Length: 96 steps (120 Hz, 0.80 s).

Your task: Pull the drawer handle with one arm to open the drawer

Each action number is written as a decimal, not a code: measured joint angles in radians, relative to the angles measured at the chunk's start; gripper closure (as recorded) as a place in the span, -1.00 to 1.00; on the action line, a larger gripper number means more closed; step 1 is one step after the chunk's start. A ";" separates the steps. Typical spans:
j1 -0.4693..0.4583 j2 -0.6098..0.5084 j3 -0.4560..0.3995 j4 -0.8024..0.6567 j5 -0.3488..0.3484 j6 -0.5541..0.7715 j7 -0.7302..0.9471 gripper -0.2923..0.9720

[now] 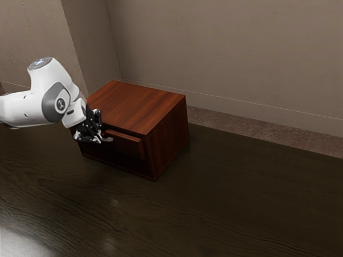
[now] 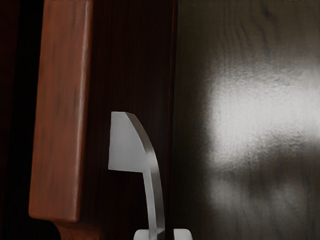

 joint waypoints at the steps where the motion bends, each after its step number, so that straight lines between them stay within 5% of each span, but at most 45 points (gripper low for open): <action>1: 0.000 -0.001 0.000 -0.001 0.000 0.000 0.000 0.63; 96: 0.019 -0.102 -0.001 -0.121 0.000 -0.024 0.007 0.59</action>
